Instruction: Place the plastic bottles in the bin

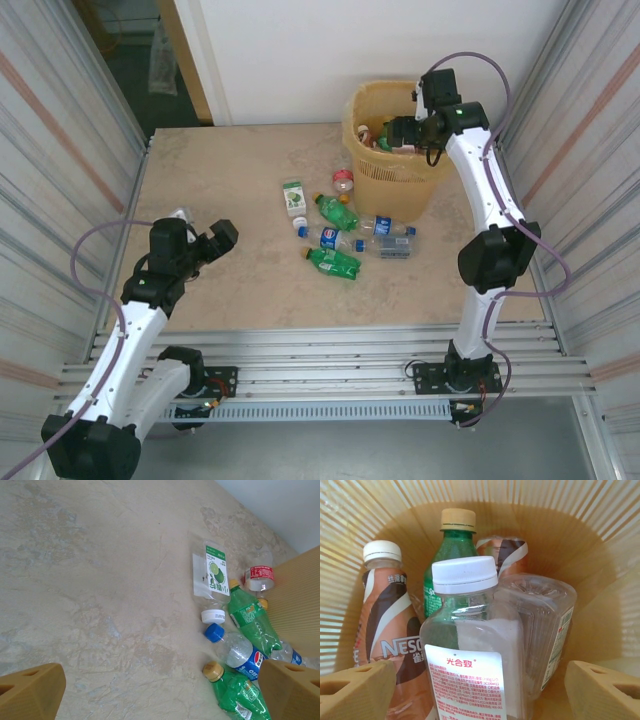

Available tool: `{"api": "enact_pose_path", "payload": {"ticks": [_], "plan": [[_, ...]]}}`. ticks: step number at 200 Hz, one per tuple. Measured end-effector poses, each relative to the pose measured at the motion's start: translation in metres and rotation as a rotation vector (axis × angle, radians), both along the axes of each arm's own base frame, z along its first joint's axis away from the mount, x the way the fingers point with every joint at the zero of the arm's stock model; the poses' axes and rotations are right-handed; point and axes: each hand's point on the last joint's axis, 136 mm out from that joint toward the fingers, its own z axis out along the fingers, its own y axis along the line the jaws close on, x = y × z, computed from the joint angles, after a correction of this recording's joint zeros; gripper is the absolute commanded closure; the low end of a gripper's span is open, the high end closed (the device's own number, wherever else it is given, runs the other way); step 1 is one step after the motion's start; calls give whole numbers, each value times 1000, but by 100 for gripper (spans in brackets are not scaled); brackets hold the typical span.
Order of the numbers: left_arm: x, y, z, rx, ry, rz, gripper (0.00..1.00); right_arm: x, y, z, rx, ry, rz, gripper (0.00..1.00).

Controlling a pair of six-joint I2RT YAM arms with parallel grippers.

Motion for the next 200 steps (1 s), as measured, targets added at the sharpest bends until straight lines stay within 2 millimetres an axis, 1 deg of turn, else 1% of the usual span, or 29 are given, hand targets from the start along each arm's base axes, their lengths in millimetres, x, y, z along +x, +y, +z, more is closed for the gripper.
{"api": "enact_pose_path", "payload": {"ticks": [25, 54, 71, 104, 124, 143, 164, 180, 200], "plan": [[0, 0, 0, 0, 0, 0, 1, -2, 0, 19, 11, -41, 3, 12], [0, 0, 0, -1, 0, -1, 1, -13, 1, 52, 26, -113, 8, 10], [-1, 0, 2, -3, -8, -3, 1, -25, 3, 75, 35, -159, 18, 8], [-3, 0, 9, -7, -32, -3, 1, -55, 16, 118, 52, -253, 55, 5], [-3, 0, 9, -8, -34, -3, 1, -76, 22, 134, 51, -292, 70, 3], [-3, 0, 9, -7, -34, -3, 1, -95, 25, 138, 38, -303, 78, 1], [-3, 0, 8, -7, -30, -3, 1, -114, 25, 132, 13, -299, 77, 0], [-2, -1, 7, -7, -24, -6, 1, -128, 22, 121, -1, -285, 73, 1], [-1, -3, 2, -11, -5, -15, 1, -147, 11, 103, -4, -260, 40, 2]]}}
